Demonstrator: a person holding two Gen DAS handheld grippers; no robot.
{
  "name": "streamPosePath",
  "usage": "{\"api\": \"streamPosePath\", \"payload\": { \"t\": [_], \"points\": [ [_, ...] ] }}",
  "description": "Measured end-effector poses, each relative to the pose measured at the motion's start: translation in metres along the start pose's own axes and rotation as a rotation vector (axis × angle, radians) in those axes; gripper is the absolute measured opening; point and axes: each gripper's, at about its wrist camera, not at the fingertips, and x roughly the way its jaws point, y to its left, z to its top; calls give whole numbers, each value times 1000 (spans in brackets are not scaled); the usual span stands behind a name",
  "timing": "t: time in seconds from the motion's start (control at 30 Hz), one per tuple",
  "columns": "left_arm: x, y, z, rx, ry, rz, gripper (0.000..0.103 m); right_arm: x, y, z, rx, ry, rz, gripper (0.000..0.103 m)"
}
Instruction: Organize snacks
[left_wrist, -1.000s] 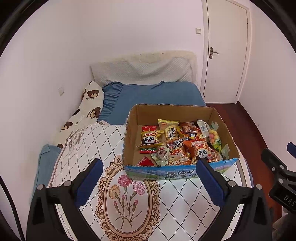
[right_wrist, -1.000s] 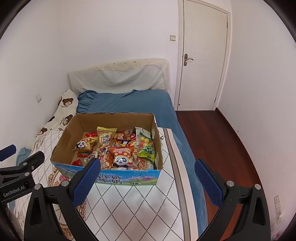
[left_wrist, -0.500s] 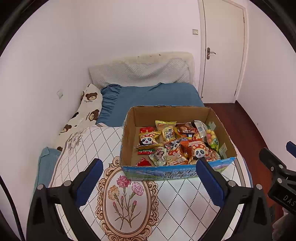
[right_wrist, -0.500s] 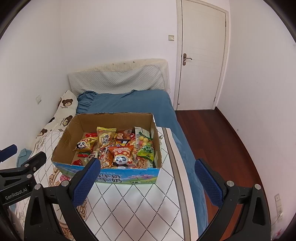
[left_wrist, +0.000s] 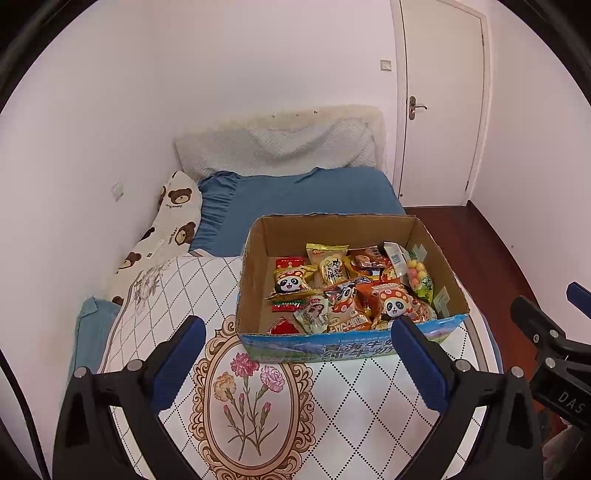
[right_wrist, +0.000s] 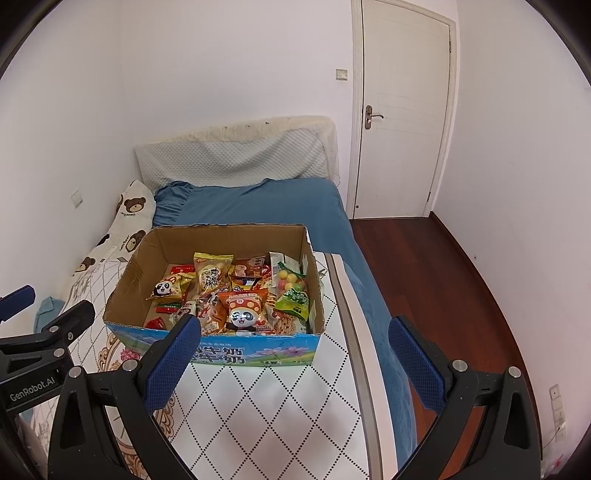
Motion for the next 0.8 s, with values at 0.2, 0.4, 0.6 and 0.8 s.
{"api": "streamPosePath", "payload": {
  "t": [0.2,0.4,0.6,0.8],
  "points": [
    [0,0,0,1,1,0,103,1,-1,2,4,0,3,103],
    [1,-2,-1,6,3,-5,103,1,-2,3,6,2,6,103],
    [2,-1,-2,6,3,-3,103,1,0,2,5,8,8,103],
    [7,1,-5,2,18,-5,103,3,2,-2,5,18,12,103]
  ]
}}
